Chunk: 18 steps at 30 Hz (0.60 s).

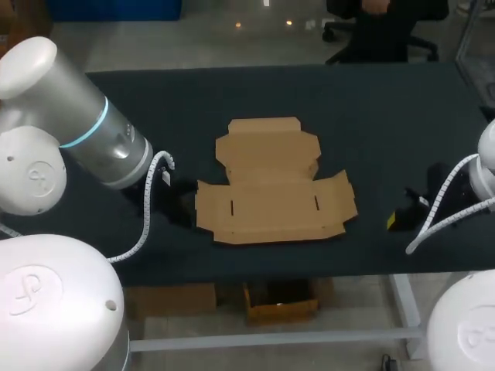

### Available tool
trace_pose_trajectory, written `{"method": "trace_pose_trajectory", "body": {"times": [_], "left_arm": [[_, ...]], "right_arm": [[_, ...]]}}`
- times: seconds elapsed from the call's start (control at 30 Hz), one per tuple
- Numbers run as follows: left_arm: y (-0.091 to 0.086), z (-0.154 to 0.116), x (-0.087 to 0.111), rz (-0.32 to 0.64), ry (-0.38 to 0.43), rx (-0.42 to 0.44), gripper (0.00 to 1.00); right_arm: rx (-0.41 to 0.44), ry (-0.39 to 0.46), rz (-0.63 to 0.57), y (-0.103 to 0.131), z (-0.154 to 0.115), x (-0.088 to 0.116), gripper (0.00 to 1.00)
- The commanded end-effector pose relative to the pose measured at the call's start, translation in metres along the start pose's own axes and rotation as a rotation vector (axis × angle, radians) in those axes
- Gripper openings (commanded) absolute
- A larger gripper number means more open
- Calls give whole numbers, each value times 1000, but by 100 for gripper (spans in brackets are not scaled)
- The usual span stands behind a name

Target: Assemble the packaging by folding the flat box into shape, placing the metal phone stand inside, and closing the box properly

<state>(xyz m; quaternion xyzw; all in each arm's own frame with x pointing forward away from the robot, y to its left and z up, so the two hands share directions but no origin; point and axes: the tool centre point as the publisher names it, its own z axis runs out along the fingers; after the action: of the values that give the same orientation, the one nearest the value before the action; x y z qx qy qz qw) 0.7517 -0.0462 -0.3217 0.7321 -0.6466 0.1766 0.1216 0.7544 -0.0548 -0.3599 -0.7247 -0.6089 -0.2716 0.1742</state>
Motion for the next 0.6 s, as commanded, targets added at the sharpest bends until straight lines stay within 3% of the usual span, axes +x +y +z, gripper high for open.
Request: {"method": "trace_pose_trajectory", "body": {"times": [0.03, 0.4, 0.6], "left_arm": [[0, 0, 0, 0, -2, 1, 0], [0, 0, 0, 0, -2, 1, 0], [2, 8, 0, 1, 19, 25, 0]], "right_arm": [[-2, 3, -1, -1, -1, -1, 0], [-2, 3, -1, -1, -1, -1, 0], [39, 22, -72, 5, 12, 9, 0]]}}
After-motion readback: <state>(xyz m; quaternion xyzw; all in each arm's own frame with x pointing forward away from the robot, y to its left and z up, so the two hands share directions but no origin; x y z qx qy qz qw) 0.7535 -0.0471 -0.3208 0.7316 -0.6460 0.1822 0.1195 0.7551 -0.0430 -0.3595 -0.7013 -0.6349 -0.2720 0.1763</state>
